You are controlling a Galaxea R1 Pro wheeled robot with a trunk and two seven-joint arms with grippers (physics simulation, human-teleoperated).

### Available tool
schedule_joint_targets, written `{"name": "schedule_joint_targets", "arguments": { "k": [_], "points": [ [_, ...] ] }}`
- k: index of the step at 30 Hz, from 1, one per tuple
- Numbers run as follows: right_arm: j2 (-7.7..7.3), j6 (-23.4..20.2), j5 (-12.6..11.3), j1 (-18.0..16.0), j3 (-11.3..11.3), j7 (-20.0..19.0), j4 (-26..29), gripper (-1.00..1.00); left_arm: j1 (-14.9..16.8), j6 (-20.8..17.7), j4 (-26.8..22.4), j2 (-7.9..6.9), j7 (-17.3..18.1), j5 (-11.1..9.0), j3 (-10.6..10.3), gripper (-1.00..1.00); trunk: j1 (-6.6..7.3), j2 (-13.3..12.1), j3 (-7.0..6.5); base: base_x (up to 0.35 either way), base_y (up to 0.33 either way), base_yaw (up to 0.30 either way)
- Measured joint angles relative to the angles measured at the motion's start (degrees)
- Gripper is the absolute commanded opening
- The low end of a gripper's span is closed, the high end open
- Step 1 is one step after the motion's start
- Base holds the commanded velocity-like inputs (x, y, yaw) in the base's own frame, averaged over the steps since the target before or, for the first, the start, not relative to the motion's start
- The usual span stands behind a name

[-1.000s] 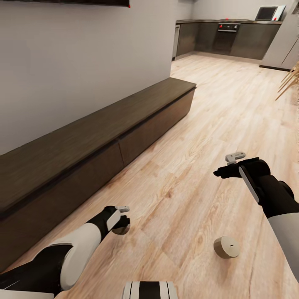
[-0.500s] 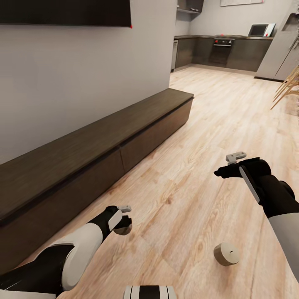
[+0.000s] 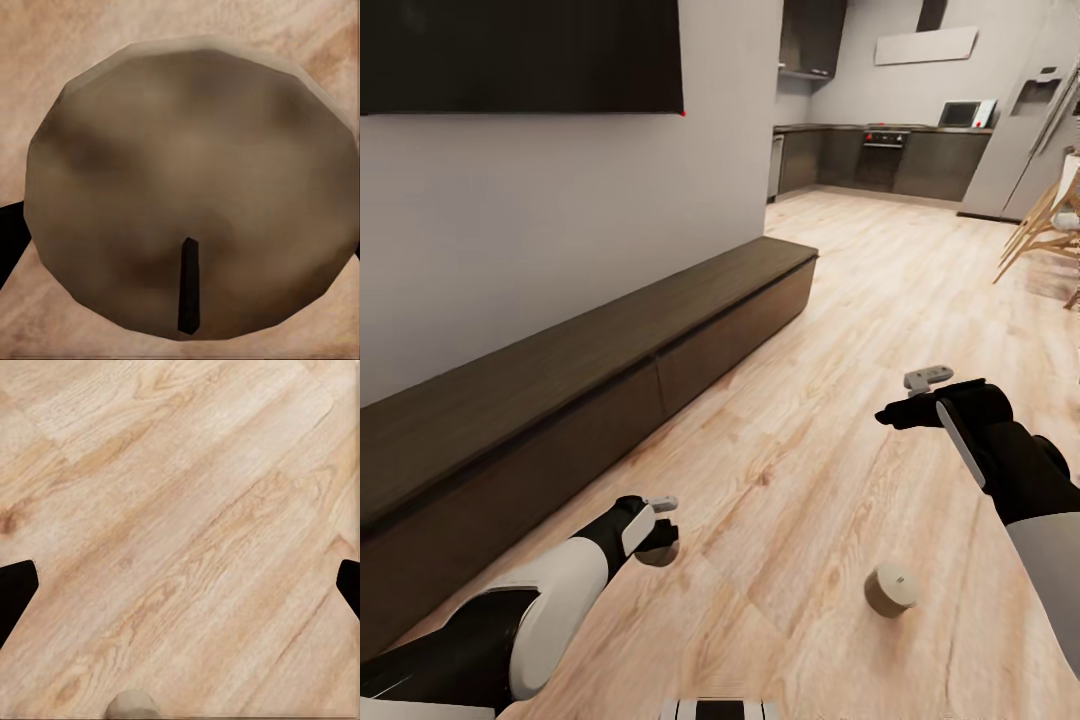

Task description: Place each of the two pumpkins and all three candles from the living room inside a cabinet in the living room (use any cabinet), then make sure every cabinet is closed, and position the cauldron so it is next to a table in the living room.

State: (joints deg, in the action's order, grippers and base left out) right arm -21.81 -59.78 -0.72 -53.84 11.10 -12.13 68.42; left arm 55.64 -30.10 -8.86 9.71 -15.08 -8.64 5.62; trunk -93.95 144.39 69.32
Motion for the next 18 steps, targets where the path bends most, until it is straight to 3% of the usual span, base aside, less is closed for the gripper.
{"name": "schedule_joint_targets", "arguments": {
  "k": [10,18],
  "points": [
    [-0.01,0.00,-0.05,0.00,-0.03,0.00,-0.01,1.00,0.00,0.00,-0.01,0.05,1.36,-0.03,-0.09,-1.00,0.29,-0.13,-2.99,-0.049,0.000,0.092],
    [0.06,-0.01,0.05,0.00,0.28,0.01,0.00,1.00,0.00,-0.13,-0.06,0.24,2.96,-0.01,-0.11,-1.00,0.46,-0.24,-5.30,-0.245,-0.027,0.078]
  ]
}}
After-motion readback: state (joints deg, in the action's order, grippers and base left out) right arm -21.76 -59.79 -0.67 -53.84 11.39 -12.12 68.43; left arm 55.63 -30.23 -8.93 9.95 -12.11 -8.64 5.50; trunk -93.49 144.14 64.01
